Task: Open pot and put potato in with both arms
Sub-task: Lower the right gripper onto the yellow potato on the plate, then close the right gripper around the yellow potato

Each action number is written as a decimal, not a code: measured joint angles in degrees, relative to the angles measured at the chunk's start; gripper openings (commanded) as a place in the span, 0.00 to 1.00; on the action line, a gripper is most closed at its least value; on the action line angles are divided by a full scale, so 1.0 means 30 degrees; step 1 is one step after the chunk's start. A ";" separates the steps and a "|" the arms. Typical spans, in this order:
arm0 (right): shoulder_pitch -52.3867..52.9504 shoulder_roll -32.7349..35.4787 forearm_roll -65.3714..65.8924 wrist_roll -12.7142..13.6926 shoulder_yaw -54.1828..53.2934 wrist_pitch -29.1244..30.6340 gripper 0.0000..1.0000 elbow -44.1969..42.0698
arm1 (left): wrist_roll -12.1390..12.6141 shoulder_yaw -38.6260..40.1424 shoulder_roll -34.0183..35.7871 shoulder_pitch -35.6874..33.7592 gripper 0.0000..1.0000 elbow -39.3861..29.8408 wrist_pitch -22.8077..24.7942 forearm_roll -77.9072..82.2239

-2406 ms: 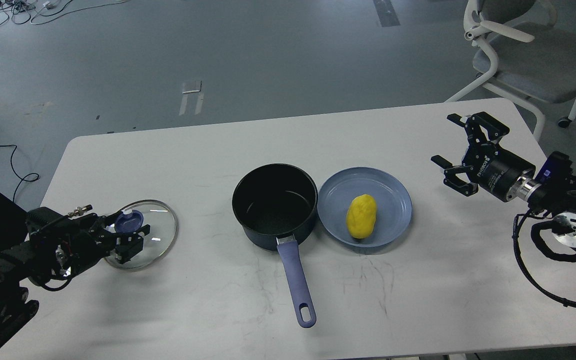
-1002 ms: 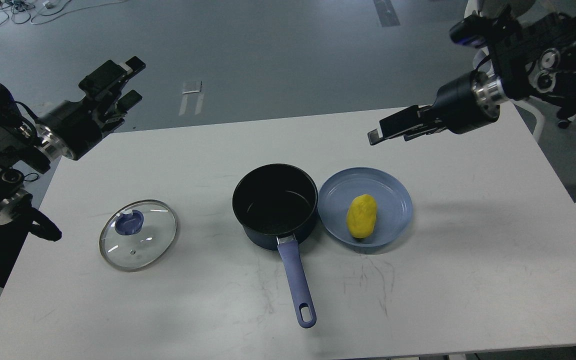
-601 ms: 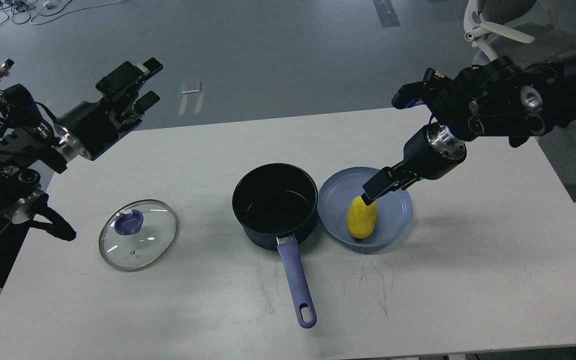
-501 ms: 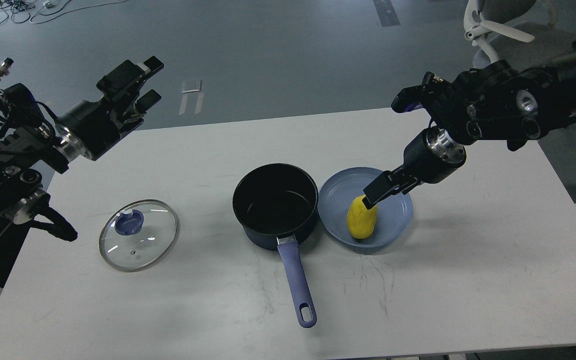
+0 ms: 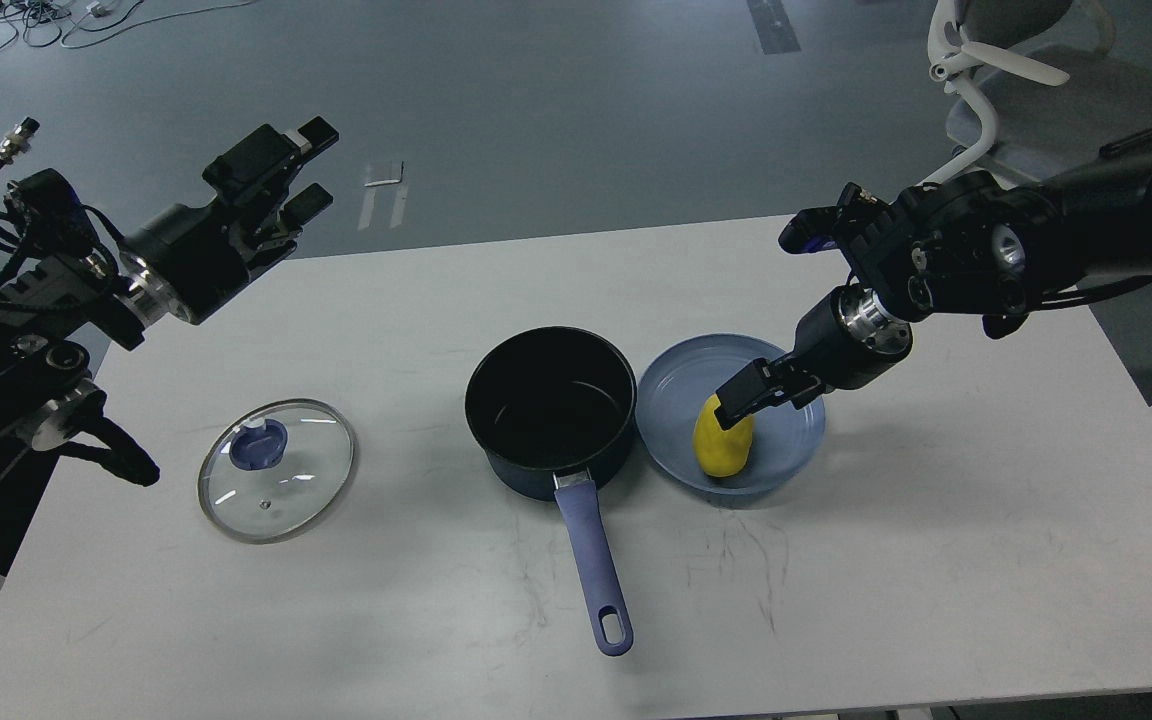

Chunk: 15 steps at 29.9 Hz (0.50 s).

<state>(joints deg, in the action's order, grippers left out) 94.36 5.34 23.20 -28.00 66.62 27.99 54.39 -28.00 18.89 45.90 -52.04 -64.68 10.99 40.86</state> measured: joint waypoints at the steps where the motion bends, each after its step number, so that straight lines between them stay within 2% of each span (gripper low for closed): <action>1: -0.0057 -0.0195 -0.0040 0.0000 0.0007 0.0000 1.00 -0.0102 | 0.0000 0.0000 0.0000 0.0001 0.98 -0.0003 0.0000 0.0000; 15: -0.1235 -0.1601 -0.0118 0.0000 0.0702 0.0003 1.00 -0.1668 | 0.0000 0.0019 0.0129 0.0002 0.98 -0.0114 -0.0001 -0.0015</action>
<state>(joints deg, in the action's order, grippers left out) 90.66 0.53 22.84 -28.00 68.72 28.00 49.38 -28.00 18.95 46.29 -52.03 -65.02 10.99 40.82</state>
